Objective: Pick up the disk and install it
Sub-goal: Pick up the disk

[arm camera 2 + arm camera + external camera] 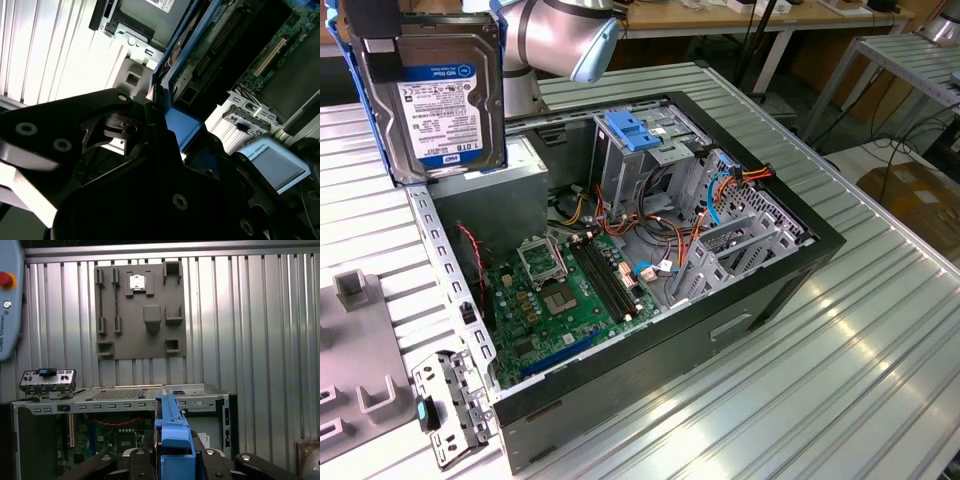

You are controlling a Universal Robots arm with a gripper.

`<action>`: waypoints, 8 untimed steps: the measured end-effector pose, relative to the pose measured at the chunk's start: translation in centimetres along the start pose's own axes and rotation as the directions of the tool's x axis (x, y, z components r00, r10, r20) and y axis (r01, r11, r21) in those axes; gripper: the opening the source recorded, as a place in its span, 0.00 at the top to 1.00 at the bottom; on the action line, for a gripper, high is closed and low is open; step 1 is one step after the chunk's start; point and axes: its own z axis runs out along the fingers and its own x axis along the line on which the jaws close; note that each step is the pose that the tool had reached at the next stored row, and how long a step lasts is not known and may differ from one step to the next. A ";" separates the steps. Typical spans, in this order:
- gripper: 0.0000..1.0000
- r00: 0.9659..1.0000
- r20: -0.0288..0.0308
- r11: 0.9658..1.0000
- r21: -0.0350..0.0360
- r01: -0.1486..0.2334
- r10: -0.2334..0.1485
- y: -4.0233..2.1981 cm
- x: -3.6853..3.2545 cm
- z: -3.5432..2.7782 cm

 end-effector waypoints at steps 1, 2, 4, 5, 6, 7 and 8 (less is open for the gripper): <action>0.63 1.000 0.000 1.000 0.000 0.000 0.000 -0.32 0.04 -0.01; 0.63 1.000 0.000 1.000 0.000 0.000 0.000 -0.76 0.08 0.00; 0.63 1.000 0.000 1.000 0.000 0.000 0.000 -1.96 0.08 -0.01; 0.63 1.000 0.000 1.000 0.000 0.000 0.000 -2.24 0.07 -0.01; 0.63 1.000 0.000 1.000 0.000 0.000 0.000 -2.53 0.06 -0.01; 0.63 1.000 0.000 1.000 0.000 0.000 0.000 -2.95 0.05 -0.01; 0.63 1.000 0.000 1.000 0.000 0.000 0.000 -3.42 0.03 -0.01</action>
